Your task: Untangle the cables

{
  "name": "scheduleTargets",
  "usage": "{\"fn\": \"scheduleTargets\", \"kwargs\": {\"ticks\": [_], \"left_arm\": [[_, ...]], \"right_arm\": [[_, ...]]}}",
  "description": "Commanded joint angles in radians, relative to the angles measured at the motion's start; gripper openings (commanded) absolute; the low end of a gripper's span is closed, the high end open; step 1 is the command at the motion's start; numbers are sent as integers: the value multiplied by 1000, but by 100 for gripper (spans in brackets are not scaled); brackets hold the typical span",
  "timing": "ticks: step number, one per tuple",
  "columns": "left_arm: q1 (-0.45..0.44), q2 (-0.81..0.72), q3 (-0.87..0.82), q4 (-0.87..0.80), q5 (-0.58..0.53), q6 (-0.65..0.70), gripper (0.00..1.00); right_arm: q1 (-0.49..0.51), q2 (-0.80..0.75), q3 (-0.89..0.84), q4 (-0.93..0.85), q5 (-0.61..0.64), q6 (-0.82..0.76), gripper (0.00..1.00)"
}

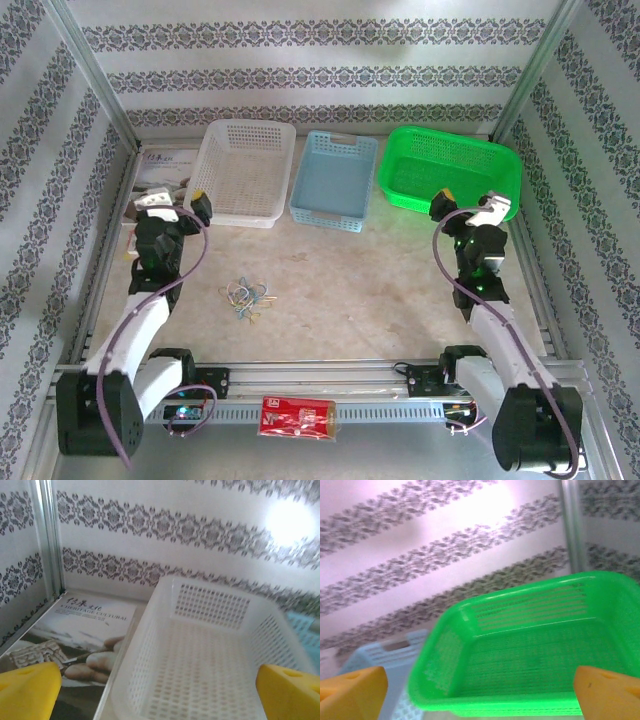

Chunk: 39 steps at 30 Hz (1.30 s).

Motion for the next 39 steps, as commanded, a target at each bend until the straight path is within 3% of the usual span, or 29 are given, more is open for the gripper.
{"fn": "scheduleTargets", "kwargs": {"ticks": [1, 5, 13, 17, 21, 28, 35, 39], "left_arm": [[-14, -105, 58, -321, 38, -186, 100], [-13, -217, 92, -473, 177, -308, 100], [-16, -274, 147, -749, 367, -470, 100], [-19, -273, 116, -792, 448, -522, 100], [-25, -278, 82, -822, 483, -542, 100], [-33, -277, 61, -885, 508, -522, 100], [-37, -279, 79, -985, 482, -493, 100], [-38, -293, 46, -939, 464, -551, 100]], "right_arm": [[4, -33, 61, -147, -231, 130, 92], [121, -22, 104, -289, -354, 123, 86], [589, 47, 135, -484, -195, 90, 80], [808, 177, 155, -477, -124, 136, 75], [956, 349, 187, -402, -127, 176, 71], [1062, 648, 351, -342, -197, 128, 65], [1079, 801, 510, -343, -257, 83, 61], [1079, 897, 635, -387, -298, 52, 61]]}}
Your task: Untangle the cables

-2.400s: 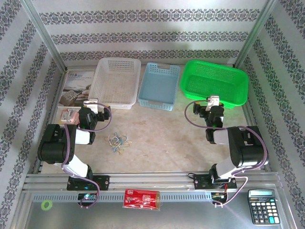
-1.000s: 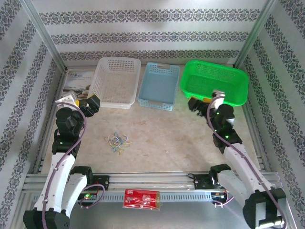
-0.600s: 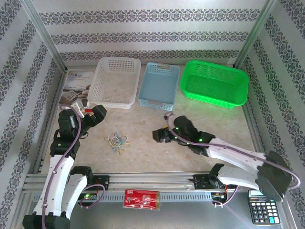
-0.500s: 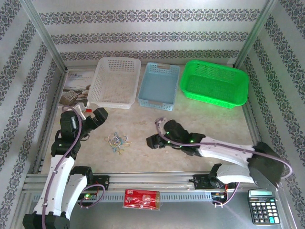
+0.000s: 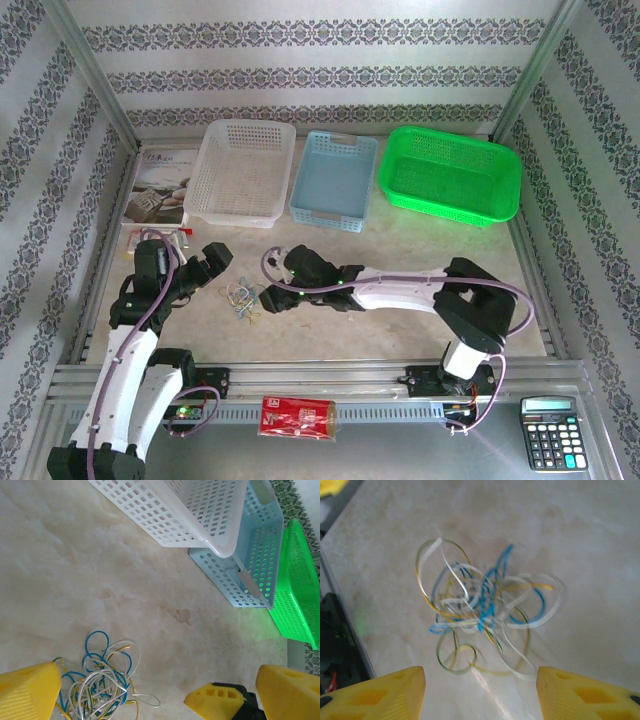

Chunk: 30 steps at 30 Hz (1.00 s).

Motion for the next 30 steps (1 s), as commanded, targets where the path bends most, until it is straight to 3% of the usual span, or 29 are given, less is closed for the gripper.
{"fn": "scheduleTargets", "kwargs": {"ticks": [1, 9, 19, 24, 30], "left_arm": [[-12, -21, -24, 11, -18, -57, 100], [-10, -22, -57, 95, -87, -159, 100], [-11, -32, -55, 110, -135, -195, 100], [-10, -23, -48, 111, -120, -193, 100], [-10, -21, -39, 110, -108, -175, 100]], "right_arm": [[5, 74, 101, -21, -58, -44, 61], [-2, 217, 242, -38, -137, -51, 61], [-24, 314, 337, -37, -211, -38, 50], [-36, 322, 346, -37, -226, -38, 35], [-66, 243, 275, -21, -216, -40, 0]]}}
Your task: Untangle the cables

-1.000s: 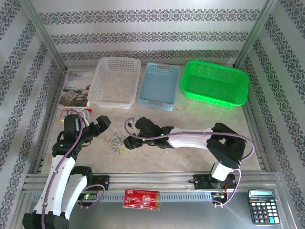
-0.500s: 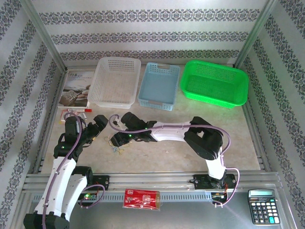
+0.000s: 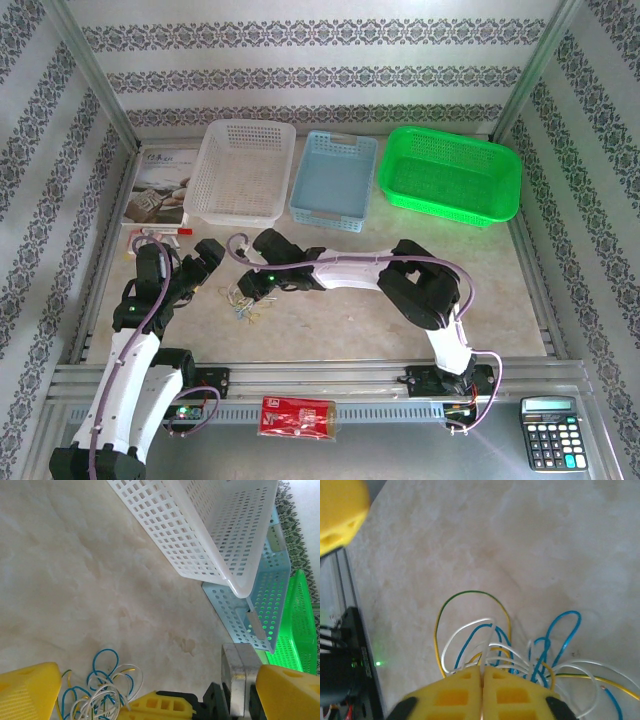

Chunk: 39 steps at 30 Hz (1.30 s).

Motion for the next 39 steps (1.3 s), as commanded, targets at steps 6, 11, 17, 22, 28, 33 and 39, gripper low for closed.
{"fn": "scheduleTargets", "kwargs": {"ticks": [6, 11, 17, 22, 28, 33, 39], "left_arm": [[-10, 11, 25, 44, 53, 35, 100], [-12, 42, 35, 62, 129, 78, 100], [-15, 70, 39, 119, 223, 108, 100], [-28, 101, 48, 128, 258, 122, 100], [-124, 145, 53, 156, 218, 125, 100], [-237, 189, 81, 171, 139, 136, 100], [-330, 223, 87, 222, 53, 114, 100]], "right_arm": [[-60, -224, -183, 49, 58, -11, 0], [-90, -356, -364, 166, 136, 12, 0], [-108, -475, -520, 300, 203, 30, 0], [-139, -575, -597, 295, 281, 20, 0], [-235, -653, -685, 260, 313, 29, 11], [-288, -760, -738, 171, 319, 33, 43], [-268, -943, -828, 23, 345, 124, 44]]}}
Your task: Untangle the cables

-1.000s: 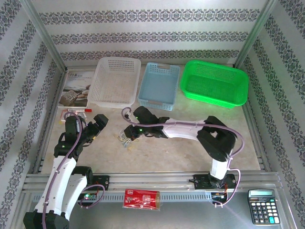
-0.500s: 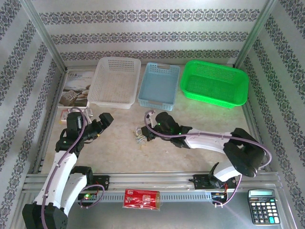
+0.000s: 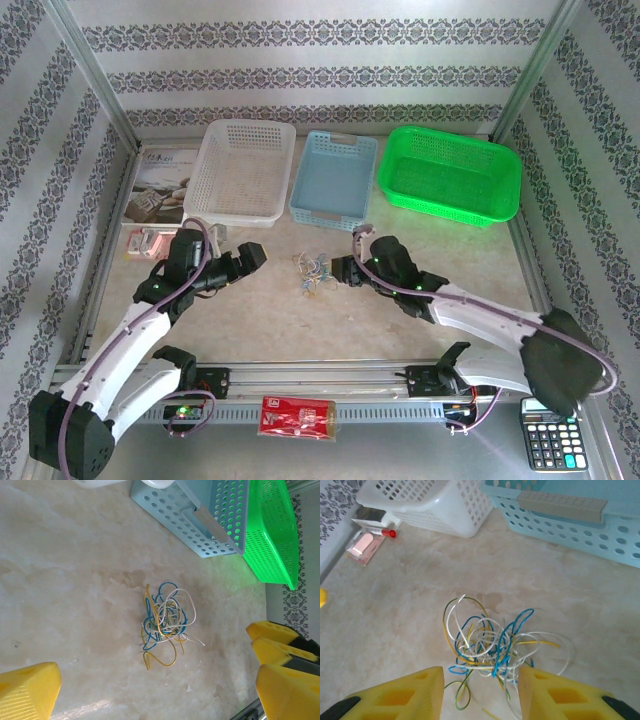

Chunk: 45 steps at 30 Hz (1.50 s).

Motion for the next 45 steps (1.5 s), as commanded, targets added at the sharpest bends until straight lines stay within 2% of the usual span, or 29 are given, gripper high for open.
{"fn": "scheduleTargets", "kwargs": {"ticks": [1, 5, 8, 11, 20, 32, 42, 45], "left_arm": [[-41, 11, 26, 79, -79, 0, 100], [-71, 26, 11, 110, -113, -14, 100], [-83, 42, 4, 124, -125, -22, 100], [-93, 59, 1, 132, -131, -28, 100], [-128, 57, -12, 144, -157, -45, 100], [-137, 58, -18, 163, -161, -45, 100], [-136, 61, -24, 182, -154, -51, 100], [-137, 61, -25, 183, -153, -48, 100]], "right_arm": [[33, -81, -61, -101, 38, 92, 43], [133, -101, -107, -106, 90, 190, 43], [197, -41, -106, -71, 125, 225, 43], [220, 53, -76, -20, 129, 238, 44], [236, 273, 75, 27, 96, 236, 41], [241, 373, 120, 34, 108, 267, 35], [241, 440, 145, 60, 136, 261, 24], [239, 456, 152, 62, 146, 254, 18]]}}
